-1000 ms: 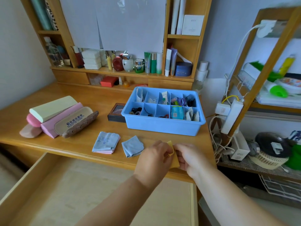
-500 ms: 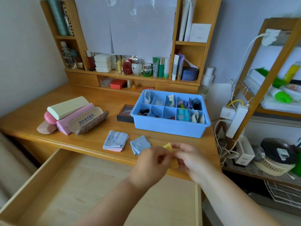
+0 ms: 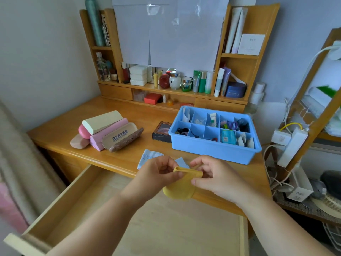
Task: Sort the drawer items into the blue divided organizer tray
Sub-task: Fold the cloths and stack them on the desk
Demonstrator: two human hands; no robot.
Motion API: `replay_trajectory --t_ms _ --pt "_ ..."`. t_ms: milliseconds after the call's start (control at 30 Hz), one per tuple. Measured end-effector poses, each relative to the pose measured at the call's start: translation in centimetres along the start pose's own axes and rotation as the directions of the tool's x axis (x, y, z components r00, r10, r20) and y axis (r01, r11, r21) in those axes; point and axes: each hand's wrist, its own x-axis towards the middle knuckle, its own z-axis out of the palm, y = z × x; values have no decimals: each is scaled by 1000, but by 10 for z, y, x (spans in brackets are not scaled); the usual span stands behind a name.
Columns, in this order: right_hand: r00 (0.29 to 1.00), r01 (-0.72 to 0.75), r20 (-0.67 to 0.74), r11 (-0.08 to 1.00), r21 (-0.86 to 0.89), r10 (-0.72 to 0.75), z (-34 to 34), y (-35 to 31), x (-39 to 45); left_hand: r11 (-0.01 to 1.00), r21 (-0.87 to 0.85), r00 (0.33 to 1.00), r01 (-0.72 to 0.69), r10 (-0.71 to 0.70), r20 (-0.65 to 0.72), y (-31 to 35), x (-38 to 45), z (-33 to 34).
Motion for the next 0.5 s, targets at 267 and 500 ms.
replay_trajectory --t_ms 267,500 --pt "995 82 -64 989 126 -75 32 -4 10 992 -118 994 -51 38 -107 -8 -16 -21" --pt "1000 3 -7 888 460 0 41 -12 13 974 -222 996 -46 28 -85 -19 -35 -22"
